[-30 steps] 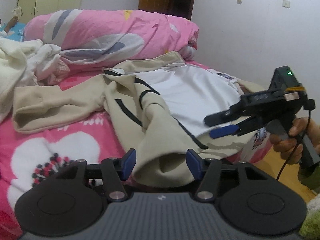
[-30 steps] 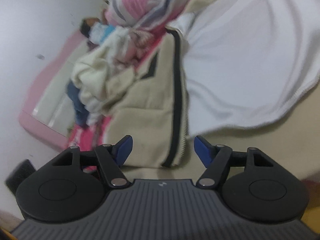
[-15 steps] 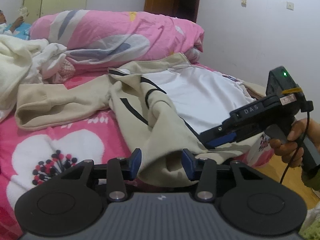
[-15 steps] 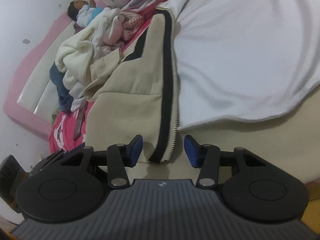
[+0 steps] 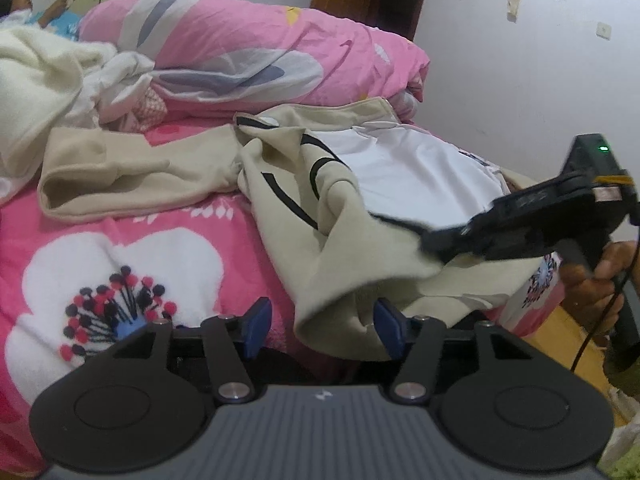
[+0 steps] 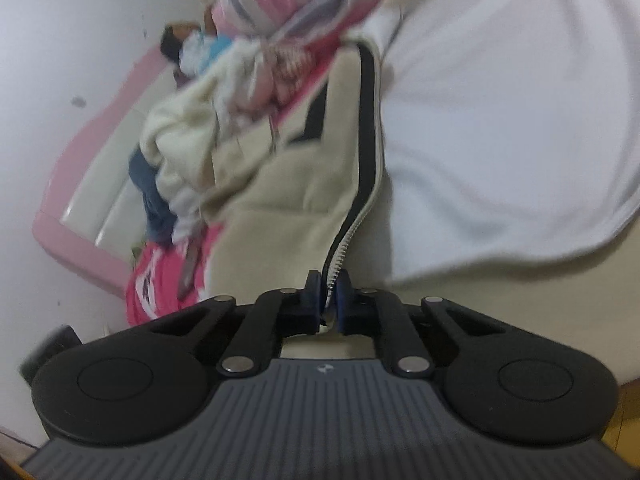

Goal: Fold clothes

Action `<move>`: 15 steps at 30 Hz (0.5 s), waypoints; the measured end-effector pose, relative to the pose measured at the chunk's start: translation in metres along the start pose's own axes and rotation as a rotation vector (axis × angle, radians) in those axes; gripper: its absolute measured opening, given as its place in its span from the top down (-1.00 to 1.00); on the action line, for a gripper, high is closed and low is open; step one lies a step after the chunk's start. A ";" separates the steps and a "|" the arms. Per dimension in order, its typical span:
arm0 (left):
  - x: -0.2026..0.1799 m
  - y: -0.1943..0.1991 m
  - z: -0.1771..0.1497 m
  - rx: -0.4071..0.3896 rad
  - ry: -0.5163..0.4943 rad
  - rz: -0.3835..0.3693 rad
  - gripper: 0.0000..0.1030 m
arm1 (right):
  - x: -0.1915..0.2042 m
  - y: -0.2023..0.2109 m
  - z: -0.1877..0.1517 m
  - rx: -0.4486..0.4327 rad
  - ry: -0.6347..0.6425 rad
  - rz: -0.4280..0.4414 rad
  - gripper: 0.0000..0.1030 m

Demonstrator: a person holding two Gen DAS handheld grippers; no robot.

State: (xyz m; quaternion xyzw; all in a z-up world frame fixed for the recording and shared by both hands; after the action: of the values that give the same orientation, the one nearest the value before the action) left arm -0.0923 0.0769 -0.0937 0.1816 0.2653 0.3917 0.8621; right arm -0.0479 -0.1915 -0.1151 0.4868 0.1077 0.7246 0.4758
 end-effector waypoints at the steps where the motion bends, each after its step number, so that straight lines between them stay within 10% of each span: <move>1: 0.000 -0.001 0.000 0.001 0.004 -0.004 -0.12 | -0.002 0.006 0.002 -0.021 -0.003 -0.006 0.89; 15: -0.024 -0.024 0.004 0.053 -0.116 -0.035 0.18 | -0.049 0.046 0.017 -0.186 -0.130 -0.028 0.89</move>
State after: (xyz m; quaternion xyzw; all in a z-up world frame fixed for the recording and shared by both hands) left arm -0.0901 0.0429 -0.0954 0.2219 0.2283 0.3582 0.8777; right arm -0.0574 -0.2601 -0.1071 0.4849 0.0157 0.6917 0.5349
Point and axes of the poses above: each gripper's, at about its wrist camera, not at the fingertips, and y roughly against the way its jaws point, x to its left, z to its top, the point moved 3 cm from there along -y, roughly the way its jaws point, and after that the axes turned 11 degrees about -z, right-handed, at the moved point
